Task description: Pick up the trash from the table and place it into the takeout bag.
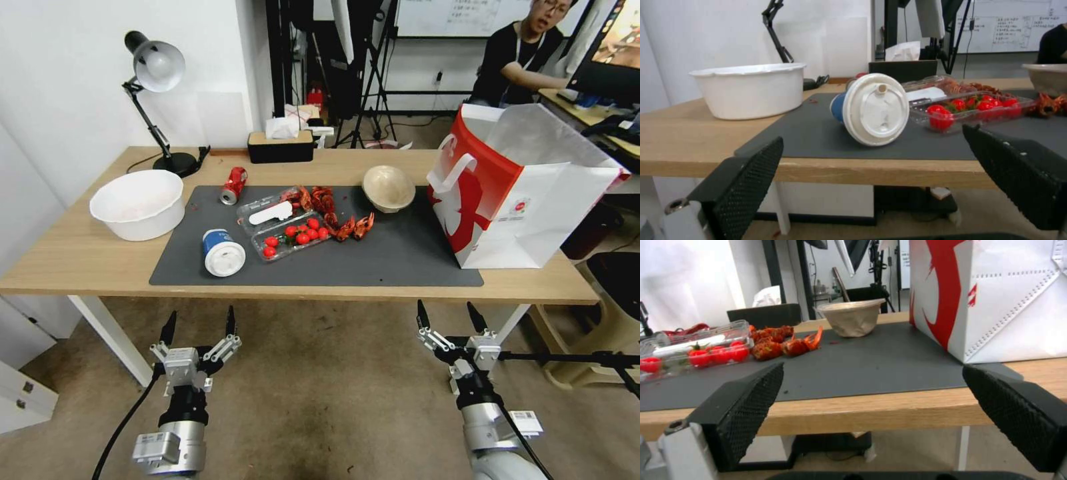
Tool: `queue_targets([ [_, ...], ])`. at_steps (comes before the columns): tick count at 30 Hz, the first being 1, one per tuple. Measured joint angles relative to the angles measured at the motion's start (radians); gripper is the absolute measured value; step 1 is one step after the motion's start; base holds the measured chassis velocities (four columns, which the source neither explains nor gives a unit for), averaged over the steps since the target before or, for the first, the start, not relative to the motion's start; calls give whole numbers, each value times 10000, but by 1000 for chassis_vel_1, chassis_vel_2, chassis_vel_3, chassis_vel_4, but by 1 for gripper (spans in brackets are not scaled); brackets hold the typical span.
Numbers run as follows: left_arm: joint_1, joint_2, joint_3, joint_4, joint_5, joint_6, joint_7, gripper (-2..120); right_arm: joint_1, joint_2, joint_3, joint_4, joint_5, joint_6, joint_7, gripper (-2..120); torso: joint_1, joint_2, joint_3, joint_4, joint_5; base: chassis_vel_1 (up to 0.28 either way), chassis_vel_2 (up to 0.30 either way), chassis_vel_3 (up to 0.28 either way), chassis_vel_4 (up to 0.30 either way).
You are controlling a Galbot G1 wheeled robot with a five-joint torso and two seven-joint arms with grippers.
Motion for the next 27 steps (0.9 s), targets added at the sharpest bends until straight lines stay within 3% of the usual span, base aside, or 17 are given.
queue_targets([
  [19,24,196,-49,176,-126,43,-14,100,172,231,-261,104,-245,-136,-192,100,1,0,0,-2,0,0,0,0,0],
  [27,-42,161,-171,265,-198,32,-18,100,1913,71,-521,966,1647,-1952,145,100,3,0,0,2,-1,0,0,0,0],
])
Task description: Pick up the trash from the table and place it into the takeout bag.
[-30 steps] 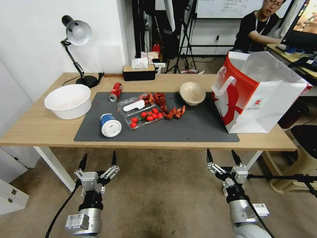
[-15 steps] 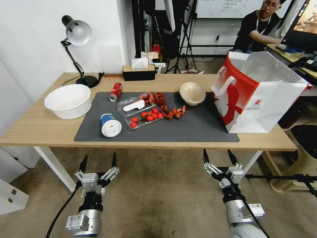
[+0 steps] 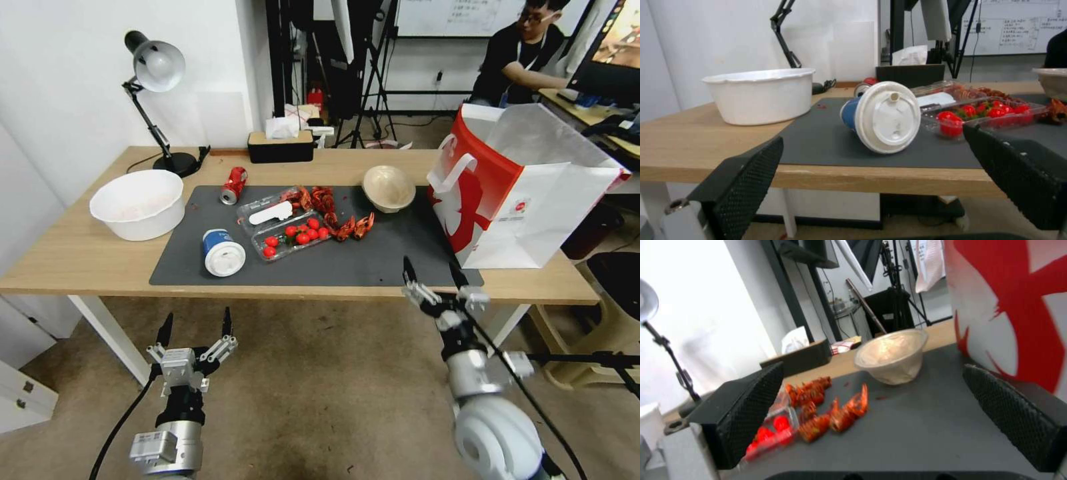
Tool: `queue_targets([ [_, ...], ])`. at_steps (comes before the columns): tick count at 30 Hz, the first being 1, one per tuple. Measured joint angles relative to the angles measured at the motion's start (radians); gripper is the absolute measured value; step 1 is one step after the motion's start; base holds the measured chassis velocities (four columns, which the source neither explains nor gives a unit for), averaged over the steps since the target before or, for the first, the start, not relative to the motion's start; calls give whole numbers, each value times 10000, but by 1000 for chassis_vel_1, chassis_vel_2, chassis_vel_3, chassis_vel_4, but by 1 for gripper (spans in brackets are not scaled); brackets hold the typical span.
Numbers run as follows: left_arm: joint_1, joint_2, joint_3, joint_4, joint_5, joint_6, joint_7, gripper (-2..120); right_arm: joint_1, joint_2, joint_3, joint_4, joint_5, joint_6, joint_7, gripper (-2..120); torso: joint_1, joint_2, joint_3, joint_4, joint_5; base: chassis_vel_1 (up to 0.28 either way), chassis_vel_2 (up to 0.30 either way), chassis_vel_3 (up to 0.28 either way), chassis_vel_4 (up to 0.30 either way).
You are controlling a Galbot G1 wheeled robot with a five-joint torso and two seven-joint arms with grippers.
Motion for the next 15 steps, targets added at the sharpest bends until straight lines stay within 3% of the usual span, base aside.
queue_targets([
  [3,128,1,-43,-233,2,49,-11,100,951,-67,-292,73,891,-726,549,100,0,0,0,-1,4,0,0,0,0],
  [5,135,3,-61,-251,4,66,-13,100,1110,-79,-358,28,1097,-811,634,100,0,0,1,-1,0,0,0,0,0],
  [11,0,-144,52,14,103,111,-12,100,3145,206,-1101,-681,3598,-1477,2278,100,0,0,1,-3,0,0,0,0,0],
  [15,-32,-132,39,33,93,116,-10,100,4039,423,-1247,-997,4257,-1728,2904,100,-1,0,0,-1,0,0,0,0,0],
])
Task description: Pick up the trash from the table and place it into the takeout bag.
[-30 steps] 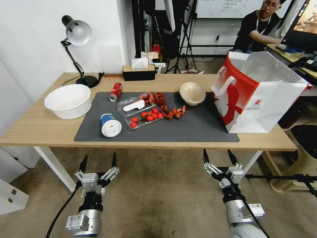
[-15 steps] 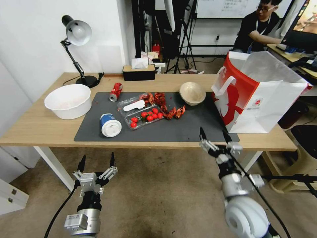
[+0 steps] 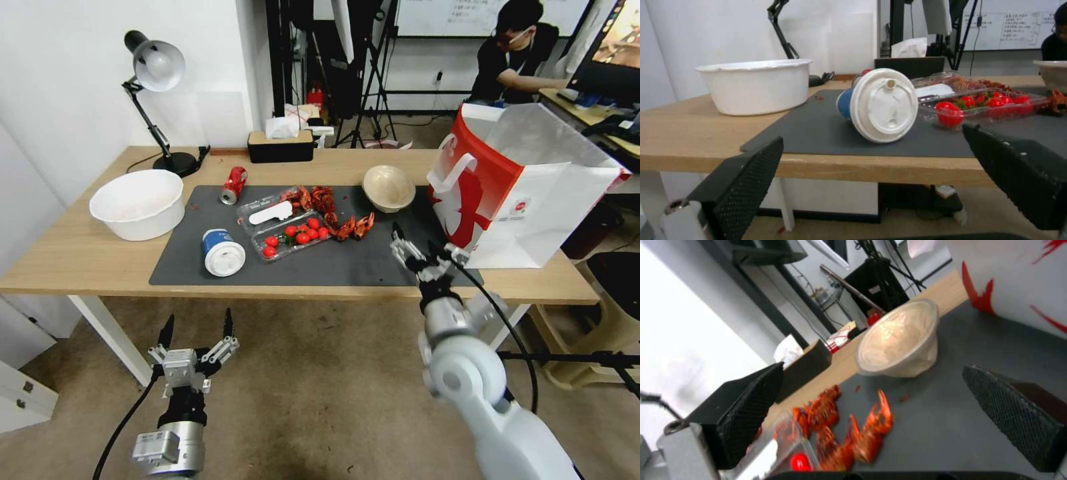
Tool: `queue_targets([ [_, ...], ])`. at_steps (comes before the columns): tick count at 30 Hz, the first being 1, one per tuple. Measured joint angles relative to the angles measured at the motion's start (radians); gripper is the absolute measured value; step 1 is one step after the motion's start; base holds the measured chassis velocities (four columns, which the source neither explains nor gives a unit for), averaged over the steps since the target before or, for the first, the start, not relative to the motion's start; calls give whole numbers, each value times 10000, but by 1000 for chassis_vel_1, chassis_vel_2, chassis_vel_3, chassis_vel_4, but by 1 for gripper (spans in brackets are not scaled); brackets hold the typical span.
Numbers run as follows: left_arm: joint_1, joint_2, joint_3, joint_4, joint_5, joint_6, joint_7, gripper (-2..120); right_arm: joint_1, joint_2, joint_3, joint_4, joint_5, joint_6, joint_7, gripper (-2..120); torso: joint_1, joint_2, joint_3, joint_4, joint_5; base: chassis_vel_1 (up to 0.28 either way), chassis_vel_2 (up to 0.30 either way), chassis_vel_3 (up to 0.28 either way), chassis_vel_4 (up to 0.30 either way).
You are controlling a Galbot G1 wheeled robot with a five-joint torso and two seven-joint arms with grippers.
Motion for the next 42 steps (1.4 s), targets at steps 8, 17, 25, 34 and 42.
queue_targets([
  [8,-25,77,-95,-117,-119,41,-2,100,1580,485,-165,-1072,581,-135,859,100,0,-1,1,-1,1,0,0,0,0],
  [17,-27,51,-32,-107,-52,93,-2,100,2399,734,-146,-1610,1287,-877,2114,100,-1,-1,1,-2,2,0,0,0,0],
  [25,25,20,-20,-224,-17,125,-2,100,2829,920,-101,-1956,1599,-1209,2834,100,-1,-1,0,-1,1,0,0,0,0],
  [34,58,-16,-14,-256,24,132,56,100,3300,853,-103,-2171,1882,-1623,3602,100,-1,1,0,-2,1,0,0,0,0],
  [42,85,-19,-46,-281,24,128,56,100,3731,859,-111,-2507,2232,-1784,3953,100,-1,1,0,-1,1,0,0,0,0],
])
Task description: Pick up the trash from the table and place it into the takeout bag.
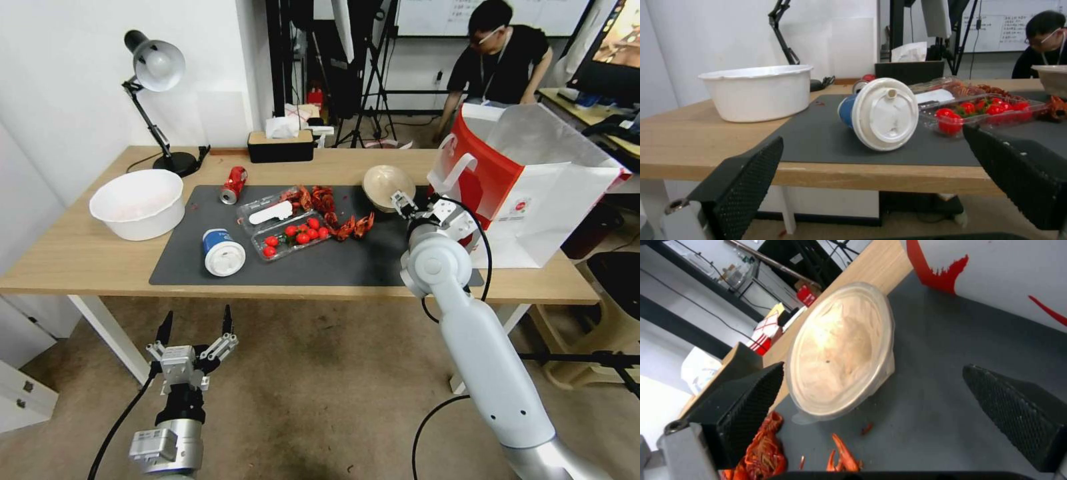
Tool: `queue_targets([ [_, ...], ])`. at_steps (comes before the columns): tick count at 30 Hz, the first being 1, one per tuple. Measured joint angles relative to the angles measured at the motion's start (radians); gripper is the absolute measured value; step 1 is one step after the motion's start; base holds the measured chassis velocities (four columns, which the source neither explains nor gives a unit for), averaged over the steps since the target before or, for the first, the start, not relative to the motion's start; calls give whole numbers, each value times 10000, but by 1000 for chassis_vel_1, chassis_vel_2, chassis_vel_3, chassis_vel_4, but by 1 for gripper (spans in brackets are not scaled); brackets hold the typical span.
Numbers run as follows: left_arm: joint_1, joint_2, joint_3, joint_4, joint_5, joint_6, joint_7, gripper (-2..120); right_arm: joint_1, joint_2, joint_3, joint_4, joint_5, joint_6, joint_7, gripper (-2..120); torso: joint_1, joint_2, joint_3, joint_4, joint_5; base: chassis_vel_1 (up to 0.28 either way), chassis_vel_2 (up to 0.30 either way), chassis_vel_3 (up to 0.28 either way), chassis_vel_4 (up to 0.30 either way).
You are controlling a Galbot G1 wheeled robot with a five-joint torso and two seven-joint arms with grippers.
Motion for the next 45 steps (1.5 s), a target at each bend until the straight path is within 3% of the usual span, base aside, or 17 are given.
queue_targets([
  [23,18,-17,-24,-74,-6,-10,-7,100,779,5,-92,-659,717,-321,214,100,0,0,0,0,0,0,0,0,0],
  [37,16,-20,-6,-99,-30,43,-11,100,1721,269,-333,-2242,1208,-583,155,100,0,-1,0,0,-1,0,0,0,0],
  [41,-18,1,-40,-87,-39,45,-11,100,1787,361,-349,-2533,1281,-591,63,93,0,0,0,0,0,0,0,0,0],
  [45,-32,-8,-31,-84,-52,47,-11,100,1986,425,-364,-3095,1635,-676,9,75,1,-1,-1,-1,0,0,0,0,0],
])
